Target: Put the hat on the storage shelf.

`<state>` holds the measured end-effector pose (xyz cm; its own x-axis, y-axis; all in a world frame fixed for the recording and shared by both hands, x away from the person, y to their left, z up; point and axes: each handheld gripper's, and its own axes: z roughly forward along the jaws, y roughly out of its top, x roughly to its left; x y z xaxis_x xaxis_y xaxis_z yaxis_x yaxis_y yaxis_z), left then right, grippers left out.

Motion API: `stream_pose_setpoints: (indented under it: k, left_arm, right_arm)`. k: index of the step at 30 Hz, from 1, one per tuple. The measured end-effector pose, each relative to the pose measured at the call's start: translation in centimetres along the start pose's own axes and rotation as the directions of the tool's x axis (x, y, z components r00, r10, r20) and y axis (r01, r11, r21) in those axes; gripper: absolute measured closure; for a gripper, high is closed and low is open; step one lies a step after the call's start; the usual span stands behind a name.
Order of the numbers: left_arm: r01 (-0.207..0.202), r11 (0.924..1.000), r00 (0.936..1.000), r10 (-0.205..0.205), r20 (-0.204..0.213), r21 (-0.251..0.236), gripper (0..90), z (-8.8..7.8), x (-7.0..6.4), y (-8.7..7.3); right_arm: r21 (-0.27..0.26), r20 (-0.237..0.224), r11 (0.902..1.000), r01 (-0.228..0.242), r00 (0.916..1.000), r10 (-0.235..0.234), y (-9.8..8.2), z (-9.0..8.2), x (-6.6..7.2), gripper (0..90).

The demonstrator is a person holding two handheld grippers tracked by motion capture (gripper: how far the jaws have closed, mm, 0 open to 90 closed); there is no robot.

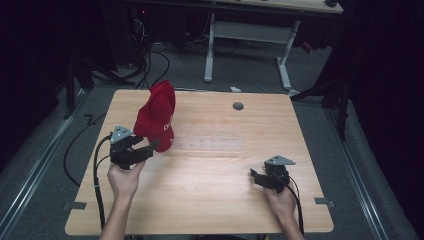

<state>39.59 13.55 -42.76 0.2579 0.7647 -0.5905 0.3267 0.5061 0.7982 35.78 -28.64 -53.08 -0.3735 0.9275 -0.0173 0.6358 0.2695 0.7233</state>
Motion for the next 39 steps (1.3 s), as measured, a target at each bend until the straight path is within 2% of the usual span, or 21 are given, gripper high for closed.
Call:
stream_pose_setpoints:
  k: [5, 9, 14, 17, 29, 33, 39]
  left_arm:
    - [-0.024, 0.9997, 0.9997, 0.024, -0.006, 0.008, 40.2, -0.5, 0.2, -0.6]
    - [-0.048, 0.9988, 0.9988, 0.048, 0.012, 0.008, 41.6, -1.1, 0.3, -1.1]
    - [-0.044, 0.999, 0.9984, 0.043, 0.036, 0.011, 42.3, -1.7, 0.4, -1.7]
    - [-0.062, 0.9978, 0.9973, 0.061, 0.041, 0.02, 42.3, -1.9, 0.6, -2.1]
    - [-0.071, 0.9969, 0.9956, 0.069, 0.063, 0.033, 42.5, -2.6, 1.5, -3.5]
    - [-0.067, 0.9969, 0.9961, 0.065, 0.06, 0.042, 42.4, -2.6, 1.7, -3.9]
    - [-0.097, 0.9929, 0.9947, 0.094, 0.042, 0.069, 40.4, -2.3, 2.2, -4.8]
  right_arm:
    - [0.0, 0.0, 1.0, -0.001, 1.0, 0.001, 0.0, 0.0, 0.0, 34.5]
    - [0.0, 0.0, 1.0, -0.001, 1.0, 0.001, 0.0, 0.0, 0.0, 34.5]
    - [0.0, 0.0, 1.0, -0.001, 1.0, 0.001, 0.0, 0.0, 0.0, 34.5]
    - [-0.001, 0.0, 1.0, -0.001, 1.0, 0.001, 0.0, 0.0, 0.0, 34.5]
    - [-0.001, 0.001, 1.0, -0.002, 1.0, 0.002, 0.0, 0.0, 0.0, 34.5]
    - [0.0, 0.0, 1.0, -0.001, 1.0, 0.001, 0.0, 0.0, 0.0, 34.5]
    - [0.0, 0.001, 1.0, -0.002, 1.0, 0.002, 0.0, 0.0, 0.0, 34.5]
